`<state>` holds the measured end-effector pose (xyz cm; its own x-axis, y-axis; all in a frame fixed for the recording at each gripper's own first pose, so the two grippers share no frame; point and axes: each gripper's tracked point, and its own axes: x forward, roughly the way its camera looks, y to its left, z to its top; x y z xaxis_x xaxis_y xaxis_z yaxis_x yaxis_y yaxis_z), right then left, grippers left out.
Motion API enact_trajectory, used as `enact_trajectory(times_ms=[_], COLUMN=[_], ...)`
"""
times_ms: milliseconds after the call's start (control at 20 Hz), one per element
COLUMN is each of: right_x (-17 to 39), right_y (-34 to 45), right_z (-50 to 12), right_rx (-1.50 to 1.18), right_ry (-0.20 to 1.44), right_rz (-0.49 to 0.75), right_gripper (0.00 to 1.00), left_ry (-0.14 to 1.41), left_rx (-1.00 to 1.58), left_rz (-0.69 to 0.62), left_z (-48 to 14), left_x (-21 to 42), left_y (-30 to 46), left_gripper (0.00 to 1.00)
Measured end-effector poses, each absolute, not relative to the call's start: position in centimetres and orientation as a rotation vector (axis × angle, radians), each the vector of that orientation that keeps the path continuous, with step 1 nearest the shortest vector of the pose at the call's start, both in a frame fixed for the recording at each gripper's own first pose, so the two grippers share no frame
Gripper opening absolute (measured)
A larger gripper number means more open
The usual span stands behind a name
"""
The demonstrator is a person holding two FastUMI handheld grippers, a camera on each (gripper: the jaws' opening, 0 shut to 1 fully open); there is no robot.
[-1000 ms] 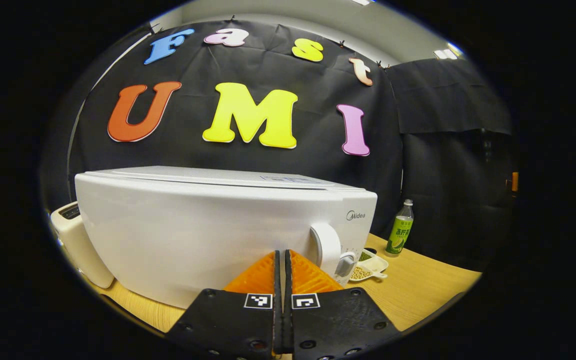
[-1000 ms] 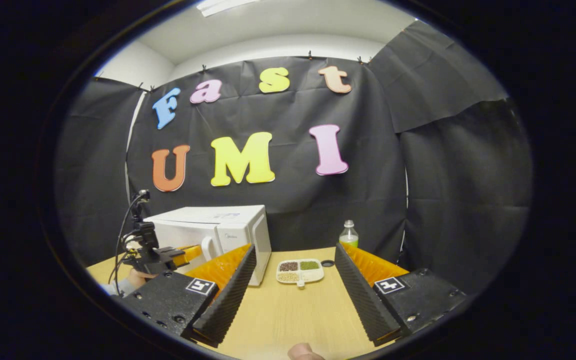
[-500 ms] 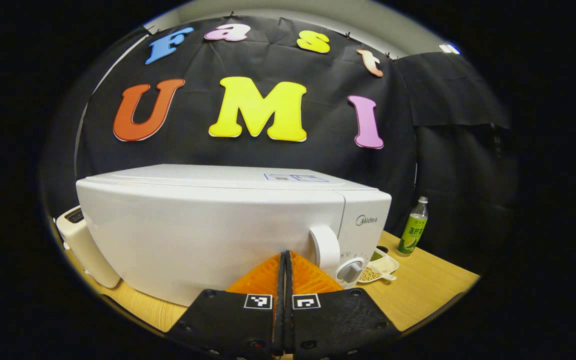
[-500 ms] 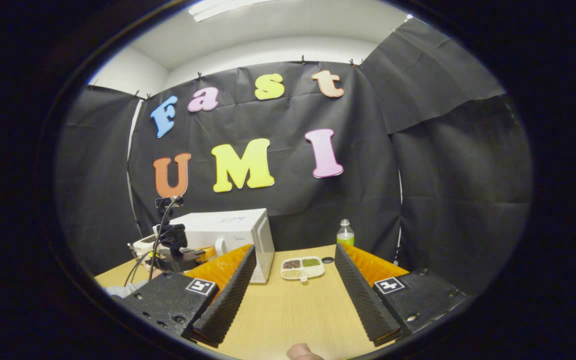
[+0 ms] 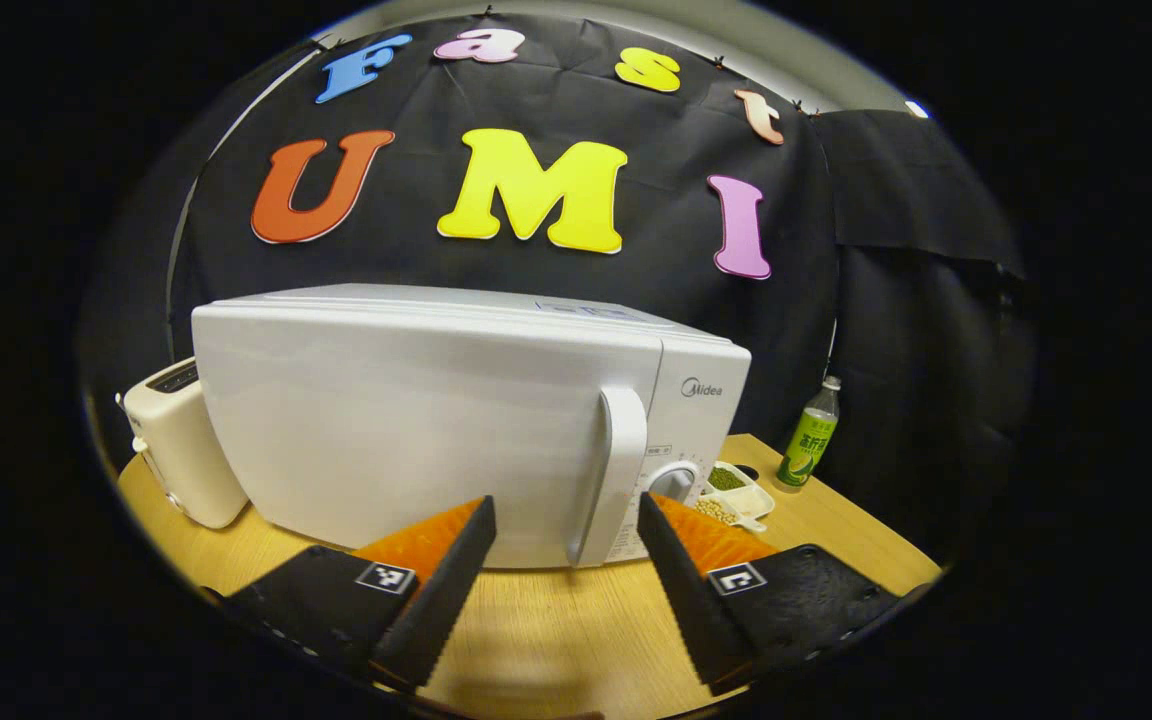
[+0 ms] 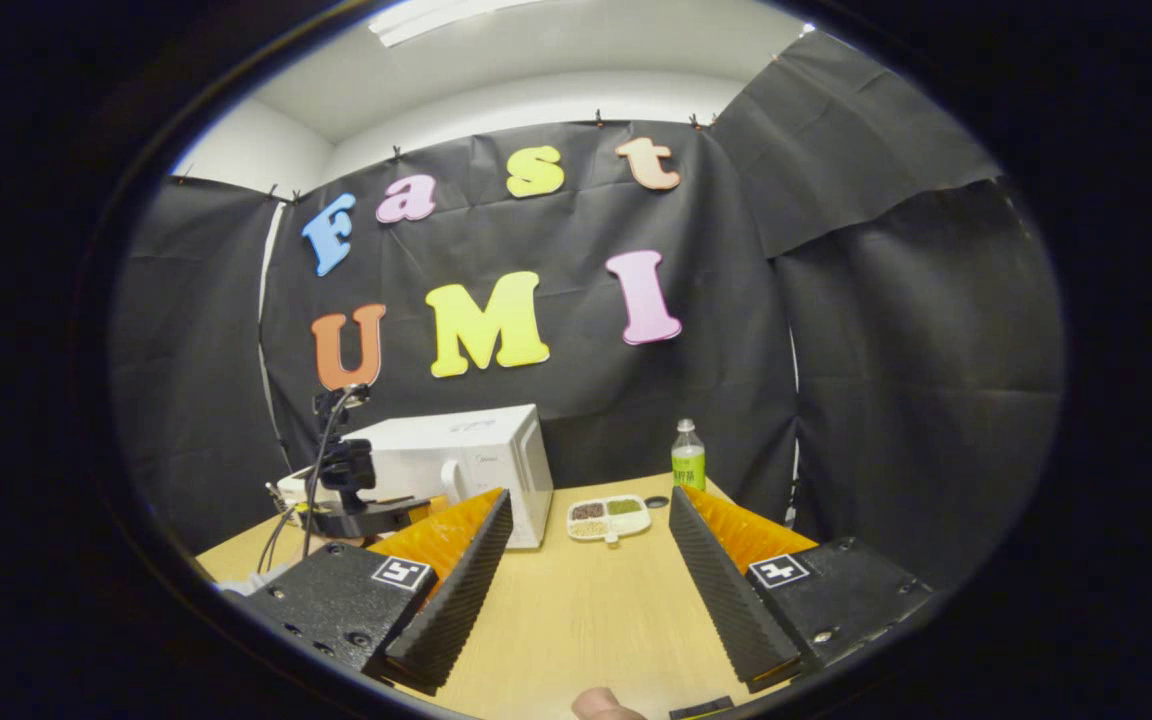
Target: Open the microwave oven with the left hand, put the food in, and close the microwave oven.
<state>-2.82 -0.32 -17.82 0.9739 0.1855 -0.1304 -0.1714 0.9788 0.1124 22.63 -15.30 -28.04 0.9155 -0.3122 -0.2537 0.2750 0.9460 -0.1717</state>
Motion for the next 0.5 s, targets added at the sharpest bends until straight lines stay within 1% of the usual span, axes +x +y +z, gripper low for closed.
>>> enact_trajectory(times_ms=[50, 100, 150, 200, 300, 350, 400, 450, 500], right_x=[-3.1, -3.5, -3.7, -4.0, -4.8, -5.2, -5.7, -6.1, -6.4], right_y=[0.0, 0.3, 0.6, 0.9, 1.2, 1.3, 1.4, 1.6, 1.8], right_z=[-17.9, -17.9, -17.6, -17.3, -16.1, -15.3, -14.7, -13.9, -13.0], right_rx=[0.112, 0.116, 0.116, 0.108, 0.091, 0.086, 0.085, 0.090, 0.096], right_ry=[0.148, 0.152, 0.151, 0.147, 0.129, 0.119, 0.120, 0.117, 0.116], right_rz=[0.191, 0.201, 0.205, 0.212, 0.215, 0.211, 0.204, 0.203, 0.200], right_gripper=[1.00, 1.00, 0.92, 1.00, 1.00, 0.91, 0.91, 1.00, 1.00], left_ry=[0.275, 0.269, 0.262, 0.254, 0.223, 0.196, 0.186, 0.185, 0.177], left_rx=[-0.121, -0.107, -0.100, -0.099, -0.085, -0.071, -0.060, -0.054, -0.047], left_rz=[-0.291, -0.275, -0.267, -0.265, -0.248, -0.219, -0.210, -0.203, -0.199], left_z=[-28.3, -28.1, -27.8, -27.0, -24.9, -23.3, -21.9, -20.7, -19.2], left_x=[22.0, 20.9, 19.7, 18.3, 15.6, 14.4, 13.0, 11.6, 10.1], left_y=[-15.0, -14.3, -13.9, -13.7, -12.8, -11.8, -11.1, -11.0, -10.5], left_gripper=[0.98, 0.96, 0.95, 0.96, 0.96, 0.95, 0.95, 0.95, 0.95])
